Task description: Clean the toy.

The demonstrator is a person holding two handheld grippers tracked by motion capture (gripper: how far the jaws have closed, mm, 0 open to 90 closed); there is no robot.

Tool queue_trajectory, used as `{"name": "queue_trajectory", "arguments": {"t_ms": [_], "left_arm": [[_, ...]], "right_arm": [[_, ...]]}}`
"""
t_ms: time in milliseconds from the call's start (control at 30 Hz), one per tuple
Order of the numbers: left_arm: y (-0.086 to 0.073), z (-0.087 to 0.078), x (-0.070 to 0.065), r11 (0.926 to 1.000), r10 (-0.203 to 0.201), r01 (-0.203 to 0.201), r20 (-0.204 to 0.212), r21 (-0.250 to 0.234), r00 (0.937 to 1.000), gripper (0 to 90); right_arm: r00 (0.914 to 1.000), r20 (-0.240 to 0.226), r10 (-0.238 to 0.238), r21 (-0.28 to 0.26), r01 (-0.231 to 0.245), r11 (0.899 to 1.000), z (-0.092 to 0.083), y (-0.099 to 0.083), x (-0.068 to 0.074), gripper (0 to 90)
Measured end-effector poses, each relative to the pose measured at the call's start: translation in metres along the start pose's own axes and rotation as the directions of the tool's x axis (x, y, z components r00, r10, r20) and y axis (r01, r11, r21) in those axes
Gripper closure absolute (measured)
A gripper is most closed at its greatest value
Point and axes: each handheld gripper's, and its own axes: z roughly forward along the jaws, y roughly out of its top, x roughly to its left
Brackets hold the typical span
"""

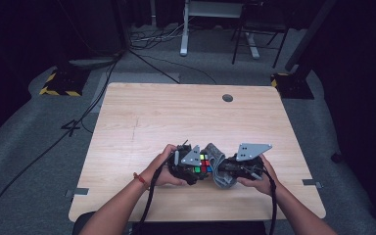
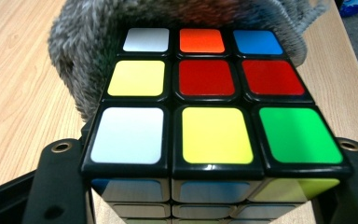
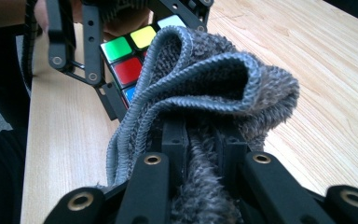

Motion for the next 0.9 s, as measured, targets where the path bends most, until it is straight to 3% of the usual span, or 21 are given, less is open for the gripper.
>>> {"name": "queue_trajectory", "arguments": {"t_ms": [133,200,267,467,600,667,700,833,900], "left_arm": [[-0.001,0.002,0.001,0.9999,-0.014,0.014,0.004,0.005,0.9999,32.9],[-0.001,0.004,0.000,0.9998,0.003,-0.004,0.018,0.017,0.9998,33.4],[0.000,0.006,-0.002,0.9993,0.014,-0.014,0.003,0.034,0.9999,33.5],[0.000,0.000,0.000,1.0000,0.000,0.000,-0.005,0.002,1.0000,33.7],[0.004,-0.010,0.000,0.9981,-0.010,0.009,-0.005,-0.062,0.9999,33.7],[0.004,-0.012,0.000,0.9977,-0.009,0.007,-0.024,-0.068,0.9997,33.7],[0.003,-0.014,0.002,0.9969,-0.019,0.018,-0.015,-0.077,0.9997,33.7],[0.002,-0.014,0.005,0.9978,-0.021,0.019,-0.029,-0.063,0.9994,33.7],[0.000,-0.013,0.007,0.9988,-0.024,0.022,-0.052,-0.043,0.9984,33.7]], "right_arm": [[0.9999,-0.011,-0.001,-0.014,0.001,1.000,-0.002,0.001,0.000,78.7],[0.9999,-0.017,0.002,-0.017,-0.002,1.000,-0.002,0.001,0.001,78.7],[0.9998,-0.021,0.000,-0.010,0.000,1.000,0.000,0.000,0.002,78.7],[0.9997,-0.026,0.002,-0.044,-0.003,0.999,-0.001,0.002,0.003,78.7],[0.9997,0.008,-0.021,0.013,0.021,1.000,0.003,0.001,0.003,79.0],[1.0000,-0.003,0.003,0.032,-0.003,0.999,0.008,-0.003,0.000,79.1],[1.0000,-0.002,0.008,0.051,-0.008,0.999,0.010,-0.004,0.000,79.1],[1.0000,-0.006,-0.003,0.081,0.003,0.997,0.015,-0.008,0.001,79.1],[0.9995,-0.025,-0.017,0.061,0.018,0.998,0.011,-0.006,0.004,79.0]]}}
